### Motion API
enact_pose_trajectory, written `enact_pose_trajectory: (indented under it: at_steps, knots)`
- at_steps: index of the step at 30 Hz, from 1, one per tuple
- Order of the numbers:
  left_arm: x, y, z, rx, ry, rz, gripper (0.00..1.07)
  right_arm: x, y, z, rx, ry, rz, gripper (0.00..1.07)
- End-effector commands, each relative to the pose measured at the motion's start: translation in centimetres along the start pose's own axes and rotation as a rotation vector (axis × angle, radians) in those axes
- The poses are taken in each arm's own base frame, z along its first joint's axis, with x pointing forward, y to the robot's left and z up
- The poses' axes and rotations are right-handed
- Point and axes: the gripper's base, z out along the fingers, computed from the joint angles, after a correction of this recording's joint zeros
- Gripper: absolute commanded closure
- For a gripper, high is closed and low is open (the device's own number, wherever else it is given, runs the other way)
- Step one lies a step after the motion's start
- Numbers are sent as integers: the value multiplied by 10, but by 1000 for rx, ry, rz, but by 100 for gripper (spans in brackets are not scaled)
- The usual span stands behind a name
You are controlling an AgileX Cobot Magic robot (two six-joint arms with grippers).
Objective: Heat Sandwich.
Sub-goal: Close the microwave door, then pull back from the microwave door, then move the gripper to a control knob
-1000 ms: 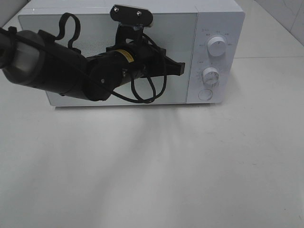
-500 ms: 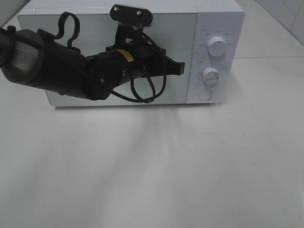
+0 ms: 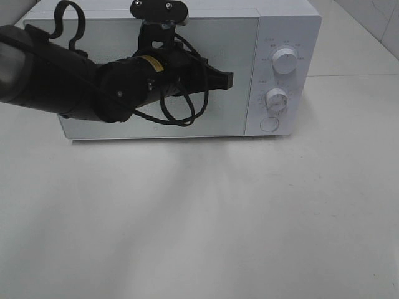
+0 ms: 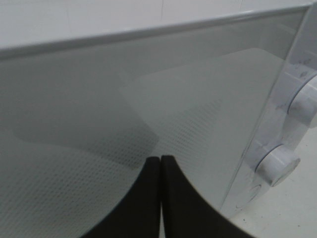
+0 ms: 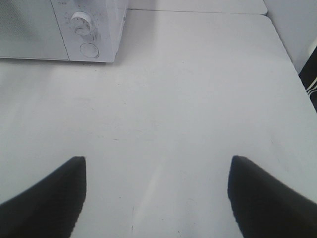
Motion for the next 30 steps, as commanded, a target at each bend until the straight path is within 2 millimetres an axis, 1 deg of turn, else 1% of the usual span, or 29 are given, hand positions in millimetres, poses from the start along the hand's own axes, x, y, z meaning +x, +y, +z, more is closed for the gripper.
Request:
enact_pose_trajectory:
  at_steps: [1, 2, 3, 6, 7, 8, 10, 11, 12, 14, 15, 16, 18, 20, 21, 23, 25, 26, 27, 28, 29, 30]
  knots:
    - [-2, -2, -14, 1, -13, -9, 106, 2, -1, -3, 6, -29, 9, 31]
    - [0, -2, -22, 2, -4, -7, 106, 2, -1, -3, 6, -29, 9, 31]
    - [0, -2, -22, 2, -4, -7, 106, 2, -1, -3, 6, -29, 9, 31]
    - [2, -3, -33, 6, 7, -3, 106, 2, -1, -3, 6, -29, 9, 31]
    - [4, -2, -40, 6, 14, -1, 106, 2, -1, -3, 6, -29, 9, 31]
    - [4, -2, -40, 6, 14, -1, 106, 2, -1, -3, 6, -29, 9, 31]
    - [3, -1, -48, 7, 16, -1, 106, 2, -1, -3, 6, -29, 9, 31]
    - [4, 1, -55, 7, 20, 0, 106, 2, -1, -3, 6, -29, 9, 31]
    - [4, 1, -55, 7, 20, 0, 106, 2, -1, -3, 6, -29, 9, 31]
    - [4, 2, -62, 8, 29, 0, 106, 2, -1, -3, 6, -29, 9, 31]
    - [4, 3, -69, 10, 41, 0, 106, 2, -1, -3, 6, -29, 9, 31]
    - [4, 3, -69, 10, 41, 0, 106, 2, -1, -3, 6, -29, 9, 31]
    - [4, 3, -77, 15, 55, -1, 106, 2, -1, -3, 6, -29, 9, 31]
    - [5, 3, -86, 27, 104, -3, 106, 2, -1, -3, 6, -29, 9, 31]
    - [5, 3, -86, 27, 104, -3, 106, 2, -1, -3, 6, -29, 9, 31]
    - [5, 2, -92, 40, 155, -9, 102, 2, -1, -3, 6, -29, 9, 31]
    - [4, 0, -100, 63, 227, -12, 81, 2, -1, -3, 6, -29, 9, 31]
    - [4, 0, -100, 63, 227, -12, 81, 2, -1, -3, 6, -29, 9, 31]
    - [3, 0, -103, 71, 248, -14, 68, 2, -1, -3, 6, -29, 9, 31]
    - [0, -2, -109, 84, 277, -18, 39, 2, -1, -3, 6, -29, 9, 31]
    - [-1, -1, -112, 88, 287, -23, 22, 2, -1, -3, 6, -29, 9, 31]
    - [-1, -1, -112, 88, 287, -23, 22, 2, -1, -3, 6, -29, 9, 31]
